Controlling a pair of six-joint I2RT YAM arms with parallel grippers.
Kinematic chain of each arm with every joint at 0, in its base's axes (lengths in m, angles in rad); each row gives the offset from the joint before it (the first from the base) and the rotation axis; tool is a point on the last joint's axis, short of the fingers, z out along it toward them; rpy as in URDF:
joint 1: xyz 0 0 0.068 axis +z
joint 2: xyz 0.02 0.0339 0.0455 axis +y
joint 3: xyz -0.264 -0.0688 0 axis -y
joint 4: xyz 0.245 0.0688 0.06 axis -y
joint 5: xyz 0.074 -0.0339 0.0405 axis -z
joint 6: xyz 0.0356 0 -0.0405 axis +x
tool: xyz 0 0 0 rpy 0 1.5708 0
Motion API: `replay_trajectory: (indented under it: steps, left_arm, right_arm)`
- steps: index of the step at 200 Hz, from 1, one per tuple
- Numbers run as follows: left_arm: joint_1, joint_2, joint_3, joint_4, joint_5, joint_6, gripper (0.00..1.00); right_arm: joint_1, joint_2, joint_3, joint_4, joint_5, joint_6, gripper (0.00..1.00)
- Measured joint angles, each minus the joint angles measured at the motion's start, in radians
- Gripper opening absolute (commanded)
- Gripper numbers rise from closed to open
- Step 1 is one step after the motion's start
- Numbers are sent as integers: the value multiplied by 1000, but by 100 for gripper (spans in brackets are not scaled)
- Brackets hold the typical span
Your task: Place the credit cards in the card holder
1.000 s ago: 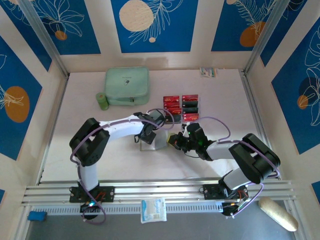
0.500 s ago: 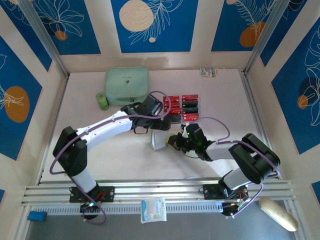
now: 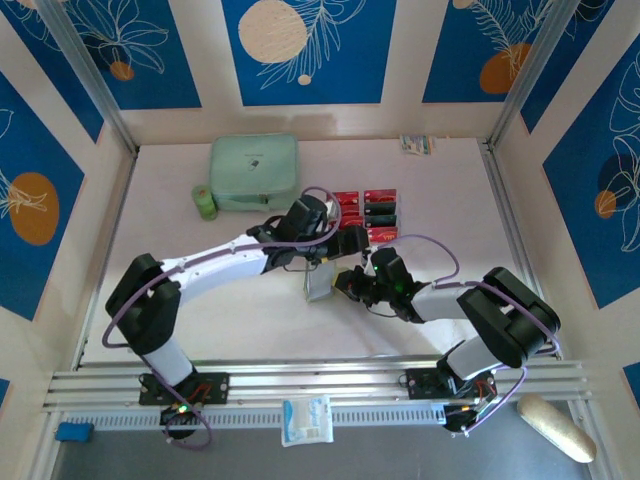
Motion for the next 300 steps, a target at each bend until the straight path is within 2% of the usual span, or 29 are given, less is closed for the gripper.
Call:
replay_trajectory:
  steps: [75,166,176,194,210,243,272,300]
  left_arm:
    - [16,-1,-152,6,-47,-22,100]
    - [63,-18,-252,-55,-190,137,100]
    - [63,-18,-256,-55,-202,154,100]
    - [63,-18,-262,-56,-224,181,100]
    - [63,-18,-269,-59,-246,201,100]
    - [63,-24,-283,-58,-270,227,100]
    - [63,-41,-300,-55,-281,239,100]
    - [63,-54,-316,-53,-289,239,100]
  right_arm:
    - [0,0,-14,0,5,0,0]
    - [2,1,-14,0,4,1,0]
    - [2,2,-14,0,4,0,8]
    - [2,2,-13,-2,4,2,32]
    - [-6,-1,-13,-18,4,5,38]
    - [-50,-91,-13,-112,9,-14,36]
    - [-90,-217,2,-236,27,-68,26]
    - [-100,-266,52,-339,35,-120,13]
